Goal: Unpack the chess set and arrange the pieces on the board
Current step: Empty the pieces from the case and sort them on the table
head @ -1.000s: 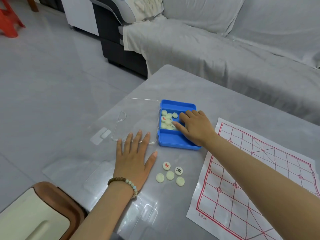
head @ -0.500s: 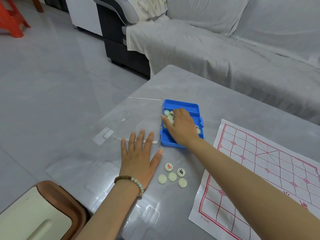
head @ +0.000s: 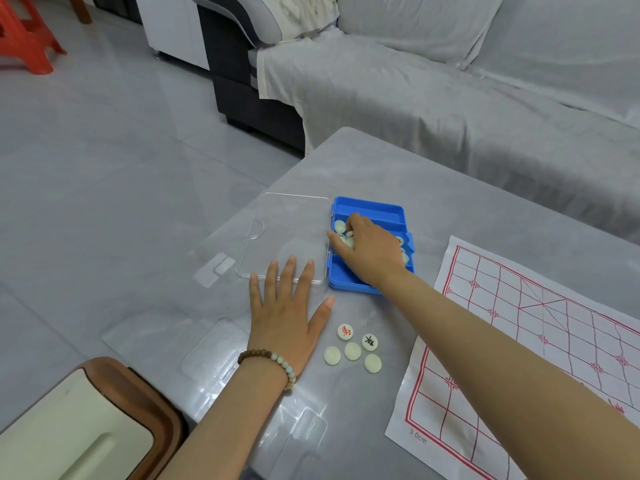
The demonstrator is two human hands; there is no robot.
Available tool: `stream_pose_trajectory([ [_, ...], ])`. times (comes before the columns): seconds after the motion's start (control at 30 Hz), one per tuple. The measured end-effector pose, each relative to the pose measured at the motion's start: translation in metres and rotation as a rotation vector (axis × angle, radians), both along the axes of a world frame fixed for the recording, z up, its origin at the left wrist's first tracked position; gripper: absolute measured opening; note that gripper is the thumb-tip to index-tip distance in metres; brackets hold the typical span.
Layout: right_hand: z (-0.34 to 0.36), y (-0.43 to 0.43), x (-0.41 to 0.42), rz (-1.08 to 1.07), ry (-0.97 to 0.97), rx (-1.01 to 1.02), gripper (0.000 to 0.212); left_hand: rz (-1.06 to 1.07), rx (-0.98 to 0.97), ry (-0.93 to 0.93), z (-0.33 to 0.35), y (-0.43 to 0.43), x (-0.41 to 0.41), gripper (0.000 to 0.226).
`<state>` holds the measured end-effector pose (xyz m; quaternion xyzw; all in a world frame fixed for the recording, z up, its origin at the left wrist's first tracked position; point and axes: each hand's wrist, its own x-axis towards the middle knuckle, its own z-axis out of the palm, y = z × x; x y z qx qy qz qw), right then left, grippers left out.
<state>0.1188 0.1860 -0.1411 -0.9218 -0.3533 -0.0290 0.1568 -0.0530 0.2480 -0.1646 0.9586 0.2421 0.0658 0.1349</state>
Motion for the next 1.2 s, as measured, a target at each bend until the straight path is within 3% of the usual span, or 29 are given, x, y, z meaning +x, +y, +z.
stream_pose_trajectory([
  [0.17,0.002,-0.001,-0.001,0.018,-0.001,-0.001,0.04,0.005,0.029,0.057,-0.002,0.001,0.002,0.073],
  [0.37,0.002,-0.001,0.002,0.018,0.101,0.057,0.04,0.007,-0.005,0.058,0.001,0.001,-0.001,0.103],
  [0.5,0.01,0.0,0.007,-0.09,0.305,0.307,0.039,0.014,-0.014,0.049,0.007,0.004,-0.004,0.094],
  [0.63,0.032,-0.006,-0.012,-0.083,0.333,0.498,0.041,0.068,-0.046,-0.066,0.017,0.012,-0.015,0.085],
  [0.7,0.037,-0.008,-0.039,0.017,0.312,0.471,0.039,0.137,-0.107,-0.165,0.019,0.018,-0.024,0.081],
  [0.8,0.03,-0.004,-0.09,0.193,0.288,0.254,0.031,0.248,-0.188,-0.289,0.018,0.031,-0.038,0.065],
  [0.93,0.006,0.003,-0.129,0.391,0.076,-0.014,0.028,0.291,-0.456,-0.474,0.022,0.035,-0.058,0.038],
  [1.1,-0.009,-0.008,-0.12,0.477,-0.081,0.033,0.03,0.237,-0.417,-0.466,0.019,0.032,-0.07,0.036],
  [1.2,-0.01,-0.019,-0.115,0.48,0.001,0.048,0.039,0.206,-0.42,-0.433,0.019,0.029,-0.069,0.037],
])
